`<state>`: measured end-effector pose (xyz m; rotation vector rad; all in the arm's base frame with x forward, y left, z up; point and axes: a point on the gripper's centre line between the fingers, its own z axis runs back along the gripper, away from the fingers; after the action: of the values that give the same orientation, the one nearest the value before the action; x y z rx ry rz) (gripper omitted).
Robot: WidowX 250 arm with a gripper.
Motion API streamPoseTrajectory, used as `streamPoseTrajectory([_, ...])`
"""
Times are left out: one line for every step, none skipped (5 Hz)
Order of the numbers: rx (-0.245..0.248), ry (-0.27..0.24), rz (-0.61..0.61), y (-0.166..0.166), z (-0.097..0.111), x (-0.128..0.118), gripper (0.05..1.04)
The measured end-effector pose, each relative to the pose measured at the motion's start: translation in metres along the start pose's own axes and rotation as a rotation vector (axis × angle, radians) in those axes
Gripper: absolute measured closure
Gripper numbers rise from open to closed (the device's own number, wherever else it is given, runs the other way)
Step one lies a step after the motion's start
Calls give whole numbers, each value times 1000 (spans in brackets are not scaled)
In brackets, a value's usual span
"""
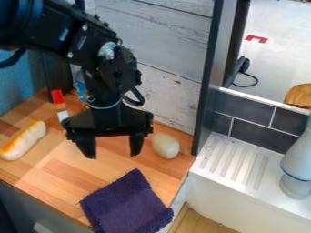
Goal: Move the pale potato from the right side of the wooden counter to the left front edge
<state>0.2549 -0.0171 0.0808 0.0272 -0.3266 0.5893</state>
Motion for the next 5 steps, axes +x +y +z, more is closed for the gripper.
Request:
streamPoseTrajectory([-40, 0, 61, -16, -21, 14, 83])
streamPoseTrajectory([-30, 37, 137, -40, -51, 28, 83])
streamPoseTrajectory([-42, 82, 185, -65, -73, 41, 83])
streamPoseTrajectory([-66, 110, 208, -80, -87, 47, 83])
streamPoseTrajectory([-59, 130, 210, -84, -97, 49, 83])
